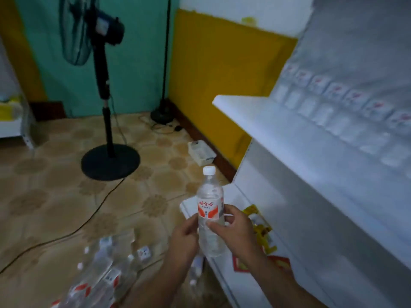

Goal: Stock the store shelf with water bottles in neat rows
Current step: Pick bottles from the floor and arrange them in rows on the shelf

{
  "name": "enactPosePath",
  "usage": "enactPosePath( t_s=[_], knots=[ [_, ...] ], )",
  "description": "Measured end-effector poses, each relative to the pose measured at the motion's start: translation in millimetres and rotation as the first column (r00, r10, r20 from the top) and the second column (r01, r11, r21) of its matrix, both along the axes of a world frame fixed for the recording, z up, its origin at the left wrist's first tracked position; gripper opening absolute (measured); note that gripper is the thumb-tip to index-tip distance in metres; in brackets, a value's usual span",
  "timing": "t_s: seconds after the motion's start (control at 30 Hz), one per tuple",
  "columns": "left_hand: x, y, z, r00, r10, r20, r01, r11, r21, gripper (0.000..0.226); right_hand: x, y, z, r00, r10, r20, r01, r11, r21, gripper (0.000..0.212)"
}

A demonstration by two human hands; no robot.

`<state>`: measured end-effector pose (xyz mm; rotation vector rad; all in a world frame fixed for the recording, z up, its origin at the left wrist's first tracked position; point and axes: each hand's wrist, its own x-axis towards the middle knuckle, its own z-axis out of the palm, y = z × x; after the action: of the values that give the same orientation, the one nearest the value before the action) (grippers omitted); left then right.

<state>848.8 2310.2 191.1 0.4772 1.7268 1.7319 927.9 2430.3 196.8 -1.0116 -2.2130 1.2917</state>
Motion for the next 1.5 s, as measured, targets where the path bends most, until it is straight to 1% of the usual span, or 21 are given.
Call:
enactPosePath(
  t_s=[0.07, 0.1, 0.23, 0.33, 0.4, 0.47, 0.57, 0.63, 0.77, 0.87, 0.93, 1.0, 1.1, 1.2, 1.27, 1.3, 1.37, 1.43, 1.5],
  knots=[
    [24, 12, 41, 0.997, -0.045, -0.064, 0.050, 0.996, 0.077, 0.034, 32, 5, 49, 0.996, -0.030, -0.086, 0.036, 0.996, 0.078, 0.031],
    [37, 18, 60, 0.993, -0.070, -0.095, 0.082, 0.988, 0.127, 0.036, 49, 6, 72, 0.991, -0.044, -0.123, 0.057, 0.992, 0.109, 0.031],
    [97, 31, 140, 0.957, -0.189, -0.218, 0.248, 0.925, 0.289, 0.051, 119, 5, 152, 0.958, -0.126, -0.256, 0.191, 0.950, 0.246, 0.037],
    [142, 40, 182, 0.898, -0.313, -0.308, 0.410, 0.850, 0.331, 0.059, 175, 3, 195, 0.924, -0.208, -0.319, 0.313, 0.892, 0.325, 0.034],
    [172, 48, 200, 0.863, -0.368, -0.345, 0.482, 0.804, 0.349, 0.064, 213, 0, 215, 0.902, -0.271, -0.337, 0.388, 0.850, 0.356, 0.034],
    [204, 56, 212, 0.822, -0.423, -0.381, 0.552, 0.754, 0.355, 0.069, 250, -3, 229, 0.874, -0.343, -0.343, 0.460, 0.811, 0.361, 0.037],
    [248, 62, 221, 0.748, -0.515, -0.419, 0.655, 0.677, 0.335, 0.067, 302, -13, 240, 0.821, -0.456, -0.344, 0.562, 0.749, 0.351, 0.045],
    [277, 64, 223, 0.693, -0.575, -0.434, 0.716, 0.619, 0.323, 0.069, 333, -23, 246, 0.780, -0.517, -0.353, 0.623, 0.699, 0.351, 0.041],
    [324, 61, 225, 0.616, -0.634, -0.467, 0.786, 0.535, 0.310, 0.070, 383, -47, 252, 0.694, -0.616, -0.373, 0.720, 0.605, 0.339, 0.043],
    [349, 57, 223, 0.552, -0.671, -0.495, 0.833, 0.471, 0.291, 0.069, 409, -63, 252, 0.638, -0.670, -0.380, 0.770, 0.545, 0.331, 0.043],
    [361, 55, 222, 0.517, -0.701, -0.491, 0.856, 0.444, 0.266, 0.070, 421, -71, 249, 0.602, -0.697, -0.390, 0.798, 0.510, 0.321, 0.044],
    [371, 54, 222, 0.473, -0.711, -0.521, 0.879, 0.416, 0.232, 0.074, 431, -75, 244, 0.563, -0.720, -0.405, 0.826, 0.476, 0.303, 0.047],
    [380, 55, 217, 0.401, -0.683, -0.611, 0.908, 0.384, 0.167, 0.075, 444, -75, 236, 0.533, -0.742, -0.406, 0.846, 0.455, 0.280, 0.048],
    [384, 66, 210, 0.283, -0.624, -0.729, 0.939, 0.336, 0.078, 0.062, 460, -63, 226, 0.500, -0.775, -0.388, 0.864, 0.417, 0.282, 0.051],
    [387, 79, 205, 0.227, -0.581, -0.782, 0.934, 0.359, 0.005, 0.048, 472, -49, 219, 0.472, -0.793, -0.385, 0.880, 0.400, 0.255, 0.050],
    [389, 88, 202, 0.197, -0.578, -0.792, 0.918, 0.392, -0.057, 0.045, 477, -41, 216, 0.460, -0.801, -0.384, 0.887, 0.395, 0.238, 0.049],
    [394, 109, 195, 0.110, -0.626, -0.772, 0.862, 0.446, -0.239, 0.057, 488, -21, 212, 0.431, -0.809, -0.400, 0.902, 0.395, 0.172, 0.046],
    [398, 132, 189, -0.012, -0.666, -0.746, 0.768, 0.471, -0.433, 0.068, 496, 2, 210, 0.413, -0.806, -0.425, 0.907, 0.404, 0.116, 0.042],
    [403, 152, 185, -0.127, -0.661, -0.740, 0.676, 0.488, -0.552, 0.070, 502, 26, 210, 0.435, -0.797, -0.418, 0.897, 0.425, 0.123, 0.041]
  ],
)
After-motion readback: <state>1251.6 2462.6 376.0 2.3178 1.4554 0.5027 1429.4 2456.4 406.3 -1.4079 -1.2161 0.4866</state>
